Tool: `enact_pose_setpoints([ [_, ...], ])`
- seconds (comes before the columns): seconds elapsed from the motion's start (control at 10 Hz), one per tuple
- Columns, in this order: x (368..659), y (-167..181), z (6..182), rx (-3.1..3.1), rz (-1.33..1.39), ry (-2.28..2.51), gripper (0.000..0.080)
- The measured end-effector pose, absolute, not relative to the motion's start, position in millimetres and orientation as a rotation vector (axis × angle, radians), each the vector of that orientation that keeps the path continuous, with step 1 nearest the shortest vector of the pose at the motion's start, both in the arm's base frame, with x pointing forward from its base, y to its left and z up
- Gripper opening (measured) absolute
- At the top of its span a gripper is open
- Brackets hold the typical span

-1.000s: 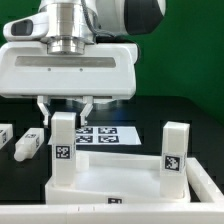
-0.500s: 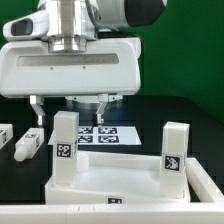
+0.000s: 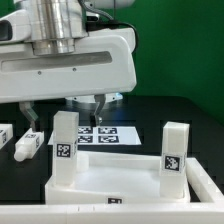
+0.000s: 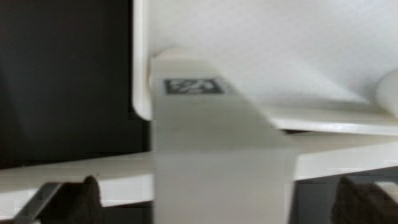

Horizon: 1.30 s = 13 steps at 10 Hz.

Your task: Assemble desk

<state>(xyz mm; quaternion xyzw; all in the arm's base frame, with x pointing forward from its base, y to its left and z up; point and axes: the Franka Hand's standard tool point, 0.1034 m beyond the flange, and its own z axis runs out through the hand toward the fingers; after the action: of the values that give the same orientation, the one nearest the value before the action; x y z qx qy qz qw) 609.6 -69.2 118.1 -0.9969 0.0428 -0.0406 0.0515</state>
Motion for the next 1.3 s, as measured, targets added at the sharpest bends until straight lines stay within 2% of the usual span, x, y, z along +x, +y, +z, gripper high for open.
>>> enact_pose_setpoints([
  [0.2, 607.2, -70.8, 115.7, -3.034, -0.122, 0.129, 0.0649],
  [0.4, 607.2, -70.6, 115.5, -3.032, -0.120, 0.150, 0.0410],
  [0.5, 607.3, -70.3, 115.6, -3.023, -0.116, 0.241, 0.0410],
  [0.6, 607.7, -68.3, 115.3, -3.007, -0.109, 0.363, 0.0286],
  [0.8, 611.2, -55.0, 115.0, -2.889, -0.085, 0.884, 0.0286],
  [1.1, 618.2, -53.6, 114.3, -2.479, -0.053, 1.649, 0.0286],
  [1.3, 622.6, -54.5, 114.0, -2.394, -0.050, 1.739, 0.0286],
])
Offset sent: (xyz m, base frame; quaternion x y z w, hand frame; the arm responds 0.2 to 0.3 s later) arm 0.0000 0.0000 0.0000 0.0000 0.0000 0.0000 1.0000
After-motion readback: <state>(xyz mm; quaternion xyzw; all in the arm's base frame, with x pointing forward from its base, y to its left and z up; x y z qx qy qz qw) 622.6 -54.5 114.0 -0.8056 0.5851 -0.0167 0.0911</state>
